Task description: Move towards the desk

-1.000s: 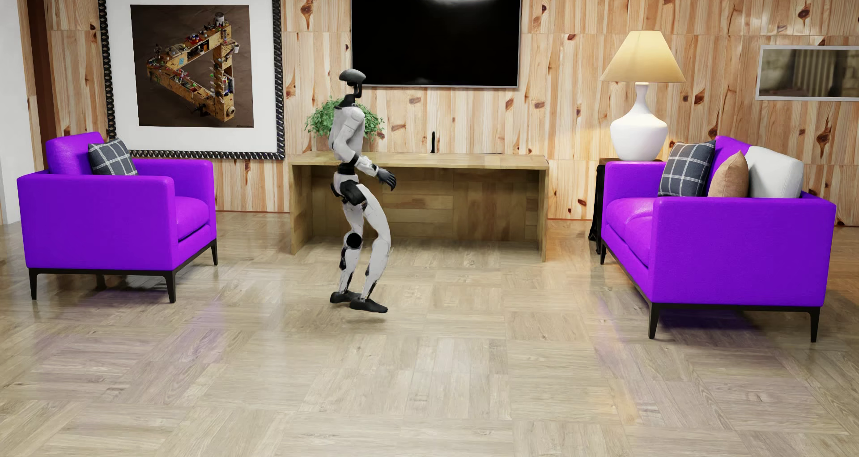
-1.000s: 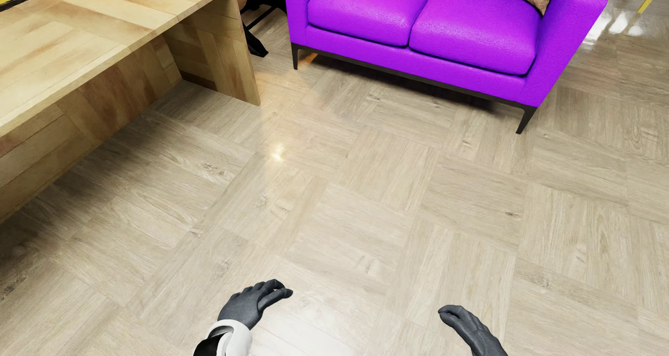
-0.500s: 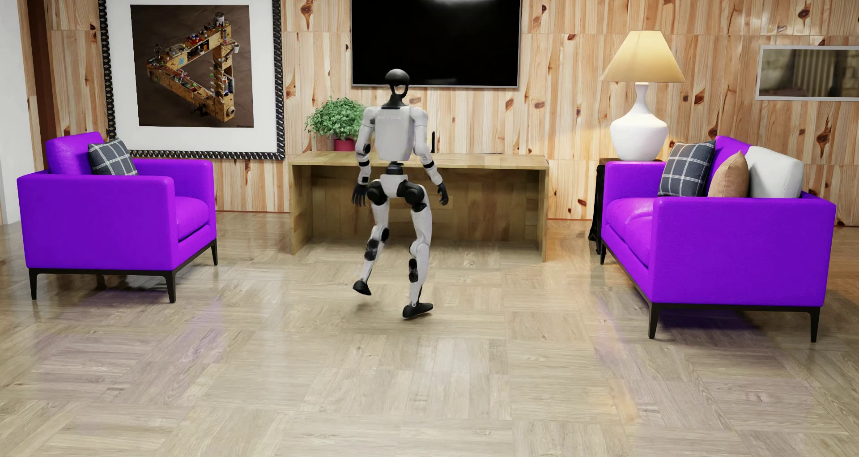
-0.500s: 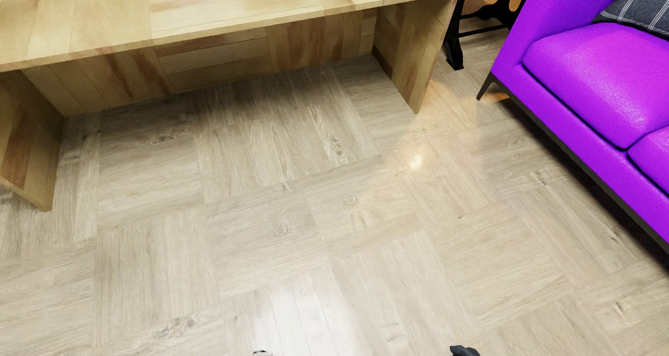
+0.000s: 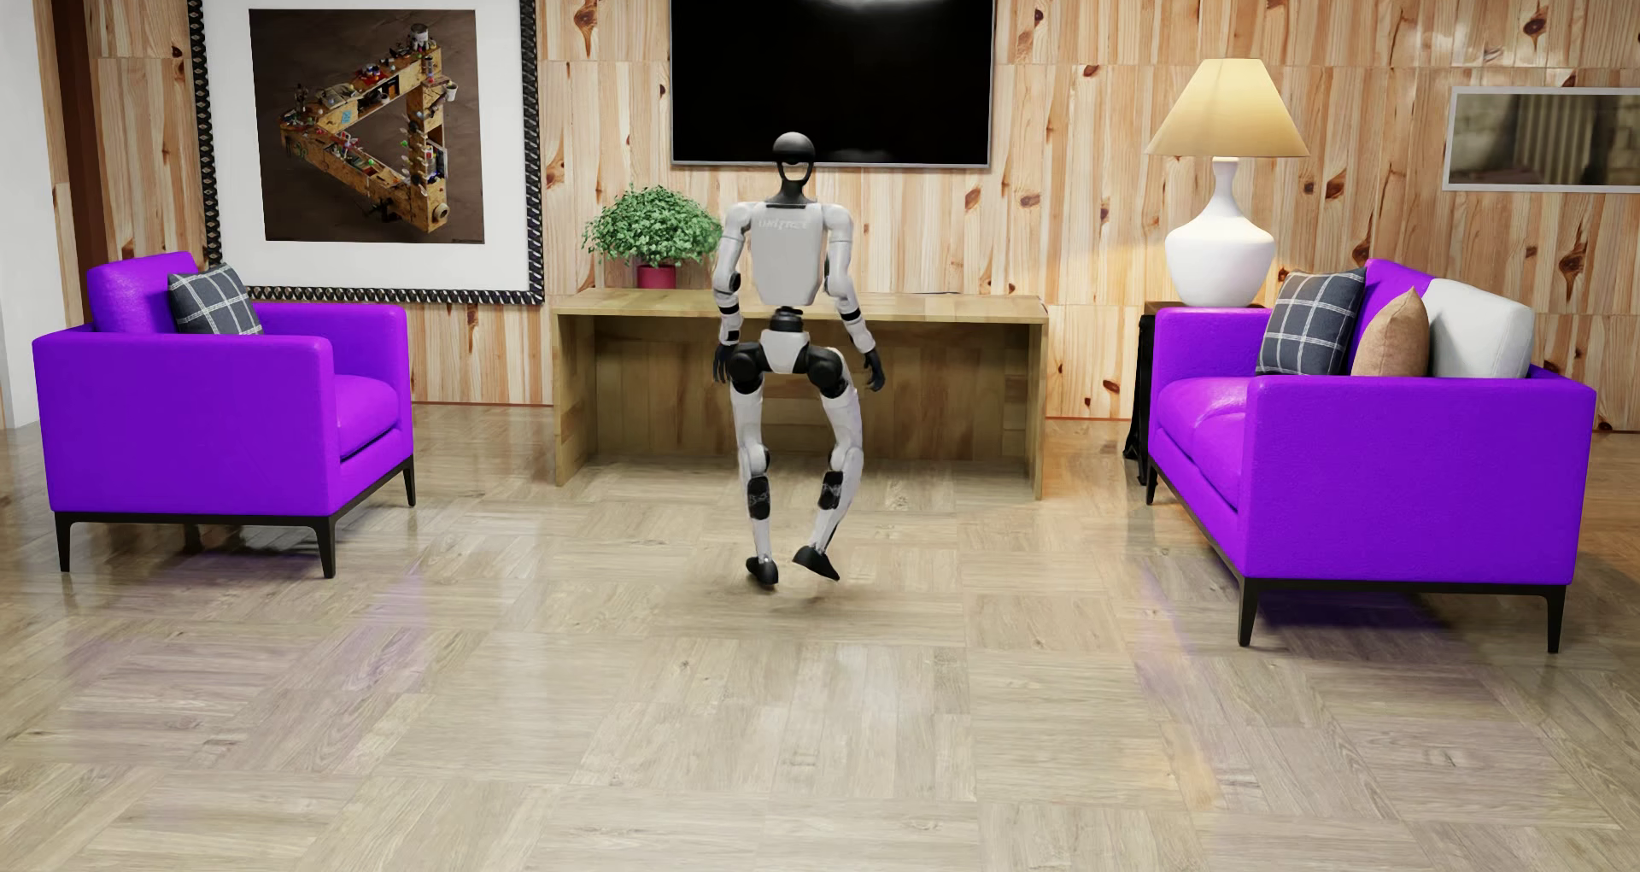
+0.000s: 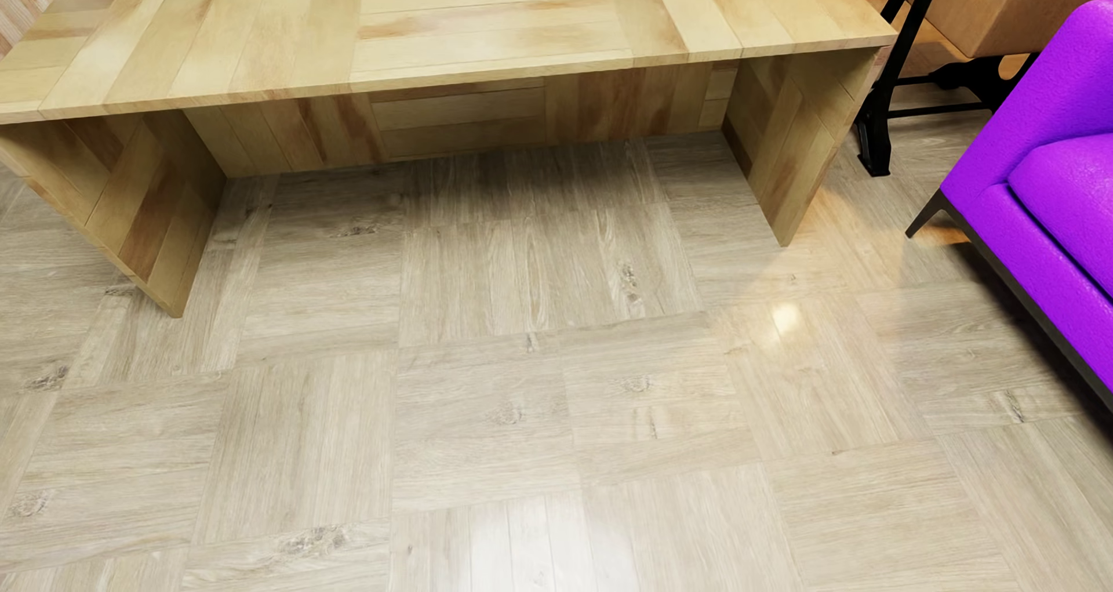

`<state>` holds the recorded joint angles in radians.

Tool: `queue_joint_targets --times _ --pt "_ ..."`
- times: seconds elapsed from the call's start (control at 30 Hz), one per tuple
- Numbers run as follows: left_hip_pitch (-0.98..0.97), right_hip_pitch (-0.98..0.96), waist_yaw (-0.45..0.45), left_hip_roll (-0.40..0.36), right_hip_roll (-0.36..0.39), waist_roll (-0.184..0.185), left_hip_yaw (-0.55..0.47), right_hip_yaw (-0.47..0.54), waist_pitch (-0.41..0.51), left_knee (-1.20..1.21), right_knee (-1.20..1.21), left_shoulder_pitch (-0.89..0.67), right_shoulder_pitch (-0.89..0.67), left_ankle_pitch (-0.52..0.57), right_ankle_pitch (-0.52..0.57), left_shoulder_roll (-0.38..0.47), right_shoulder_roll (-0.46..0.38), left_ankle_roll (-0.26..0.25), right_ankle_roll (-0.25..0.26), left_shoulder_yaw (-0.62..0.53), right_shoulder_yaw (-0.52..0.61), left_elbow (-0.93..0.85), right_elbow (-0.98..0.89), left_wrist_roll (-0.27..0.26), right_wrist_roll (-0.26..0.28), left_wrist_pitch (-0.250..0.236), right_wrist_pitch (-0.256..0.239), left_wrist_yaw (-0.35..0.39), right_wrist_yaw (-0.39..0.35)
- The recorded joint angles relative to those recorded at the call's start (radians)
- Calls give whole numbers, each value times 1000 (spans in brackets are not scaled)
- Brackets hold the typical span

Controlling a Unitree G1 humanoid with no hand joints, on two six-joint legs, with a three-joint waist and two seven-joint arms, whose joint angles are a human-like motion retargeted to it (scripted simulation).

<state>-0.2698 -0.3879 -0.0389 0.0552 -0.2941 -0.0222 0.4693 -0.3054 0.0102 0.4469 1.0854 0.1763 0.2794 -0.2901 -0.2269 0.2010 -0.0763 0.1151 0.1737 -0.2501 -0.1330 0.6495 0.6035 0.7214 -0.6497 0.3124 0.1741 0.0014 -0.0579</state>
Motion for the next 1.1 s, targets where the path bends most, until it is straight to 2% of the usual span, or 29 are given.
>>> queue_joint_targets --times 0.03,0.07,0.1,0.13,0.17,0.23,0.27,0.3,0.43,0.57,0.67,0.73,0.77,0.8,0.9,0.93,1.0,1.03,1.1 --pt "12 -37 -5 1 -14 -4 -10 39 2 -2 19 -18 15 -3 -4 0 2 -12 39 9 -16 -14 -3 -6 2 -8 3 19 2" --pt "24 -56 -8 3 -39 -6 -20 57 2 -7 -10 -31 23 -3 -10 -1 7 -24 43 17 -27 -29 1 -11 1 -13 10 34 6" --pt "36 -61 -10 5 -75 -8 -33 55 0 -16 -76 -41 30 -1 -15 1 11 -37 38 21 -34 -48 5 -9 -3 -16 14 43 15" --pt "43 -58 -14 5 -102 -10 -49 55 -1 -20 -164 -49 37 -1 -27 2 12 -49 8 20 -40 -71 6 -2 -5 -22 14 47 27" --pt "48 -52 -18 5 -110 -13 -70 77 -2 -18 -262 -55 45 -4 -30 3 13 -61 -4 17 -49 -93 4 5 -4 -30 14 50 37" --pt "57 -20 -27 10 -36 -13 -123 252 -5 -18 -477 -64 59 -6 -10 3 26 -85 68 7 -74 -122 -1 9 9 -41 18 48 40" --pt "65 13 -26 20 17 -13 -147 354 -7 -23 -574 -65 63 -3 15 5 36 -98 74 2 -82 -126 -1 11 13 -40 21 43 37" --pt "69 44 -22 33 45 -13 -166 407 -8 -20 -613 -61 62 -2 5 8 40 -114 75 -1 -79 -128 3 16 9 -34 23 38 35" --pt "63 106 -2 110 97 -18 -229 289 -6 16 -619 -18 32 13 -80 11 29 -180 -14 5 -1 -104 23 34 -45 -1 18 27 55" --pt "25 136 6 207 187 3 -312 207 3 55 -618 17 1 45 -114 34 24 -228 -73 -36 58 -52 -6 72 -55 18 -1 -52 30" --pt "-14 152 7 264 249 26 -374 144 9 69 -633 28 -19 81 -127 42 32 -232 -119 -54 62 -30 -25 75 -15 24 7 -87 10" --pt "-36 154 4 301 270 40 -336 101 12 68 -639 31 -20 106 -134 42 22 -219 -143 -66 56 -26 -15 71 -8 27 -6 -91 1" --pt "-46 154 1 323 275 47 -282 80 12 74 -639 28 -25 110 -138 41 18 -195 -153 -72 56 -23 -10 67 -9 28 -7 -92 0" --pt "-58 153 0 324 277 52 -264 63 13 94 -640 22 -29 93 -141 40 15 -179 -161 -78 56 -22 -6 63 -8 27 -7 -91 0" --pt "-91 155 -2 220 273 62 -334 20 12 198 -639 4 -40 7 -143 43 3 -235 -178 -92 61 -27 11 53 -11 23 -5 -86 5" --pt "-85 157 -5 189 272 66 -334 8 10 217 -641 -5 -51 -14 -143 44 4 -218 -182 -94 70 -27 9 51 -12 21 11 -83 9" --pt "-39 164 -12 200 266 72 -207 -8 4 163 -666 -15 -63 -13 -135 38 -2 -153 -187 -97 78 -33 9 44 -9 15 29 -70 10" --pt "-17 166 -9 190 263 73 -191 -8 2 119 -673 -19 -69 -6 -131 36 -4 -142 -189 -101 75 -34 12 41 -6 12 36 -63 8" --pt "10 165 -3 170 256 71 -193 -6 -3 50 -680 -28 -79 14 -128 40 4 -159 -192 -117 64 -33 21 42 5 9 47 -59 3"
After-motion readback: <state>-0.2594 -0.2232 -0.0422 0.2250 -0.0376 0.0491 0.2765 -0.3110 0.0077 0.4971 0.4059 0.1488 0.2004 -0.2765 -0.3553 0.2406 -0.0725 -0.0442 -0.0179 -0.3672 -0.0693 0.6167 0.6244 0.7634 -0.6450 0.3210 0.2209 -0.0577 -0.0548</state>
